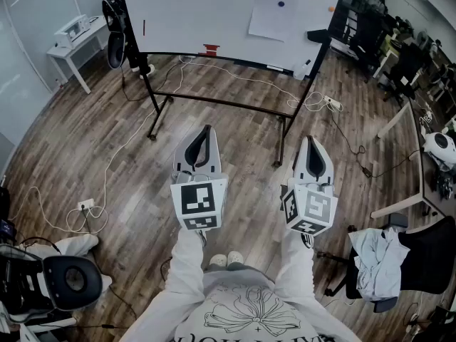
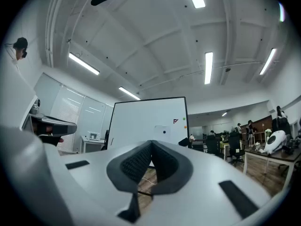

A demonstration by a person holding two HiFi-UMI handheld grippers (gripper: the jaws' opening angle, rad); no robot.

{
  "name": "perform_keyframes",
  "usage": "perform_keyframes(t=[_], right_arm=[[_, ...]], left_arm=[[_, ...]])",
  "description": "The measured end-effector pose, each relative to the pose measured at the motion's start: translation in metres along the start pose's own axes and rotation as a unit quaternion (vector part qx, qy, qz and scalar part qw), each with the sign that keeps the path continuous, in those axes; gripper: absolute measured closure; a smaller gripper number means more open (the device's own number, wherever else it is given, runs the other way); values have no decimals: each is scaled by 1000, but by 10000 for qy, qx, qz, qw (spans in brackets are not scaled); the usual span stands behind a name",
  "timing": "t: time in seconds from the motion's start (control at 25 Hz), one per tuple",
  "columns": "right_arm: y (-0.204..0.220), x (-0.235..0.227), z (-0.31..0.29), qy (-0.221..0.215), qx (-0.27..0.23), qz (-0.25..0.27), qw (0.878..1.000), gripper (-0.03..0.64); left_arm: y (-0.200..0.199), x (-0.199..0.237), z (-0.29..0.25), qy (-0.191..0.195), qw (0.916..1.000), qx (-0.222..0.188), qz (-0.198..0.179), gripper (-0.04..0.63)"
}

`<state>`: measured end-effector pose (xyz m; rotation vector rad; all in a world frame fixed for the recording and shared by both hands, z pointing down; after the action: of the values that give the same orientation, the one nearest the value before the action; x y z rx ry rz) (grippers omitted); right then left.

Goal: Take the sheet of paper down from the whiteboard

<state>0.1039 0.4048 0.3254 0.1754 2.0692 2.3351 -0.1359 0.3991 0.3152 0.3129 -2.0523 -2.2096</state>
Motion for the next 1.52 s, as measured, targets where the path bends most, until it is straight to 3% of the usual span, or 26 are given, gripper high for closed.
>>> perform_keyframes(t=[0.92, 1.16, 1.52], right_arm=[[30, -41, -55, -82, 120, -200, 9997, 614], [43, -49, -106, 37, 149, -131, 9998, 614], [44, -44, -233, 259, -12, -17, 9997, 614]], left_arm=[[20, -11, -53, -199, 9996, 197, -13, 591], [32, -1, -110, -81, 9998, 206, 13, 591], [32, 41, -243, 201, 9998, 32, -1, 591]])
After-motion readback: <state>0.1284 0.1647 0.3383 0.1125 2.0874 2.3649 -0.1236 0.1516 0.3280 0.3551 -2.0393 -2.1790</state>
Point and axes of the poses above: the fingertips, and each gripper's own axes: z backward along the fingers, x to its left, y out of its underside, the point moved 7 cm from there along z, backward along the fingers
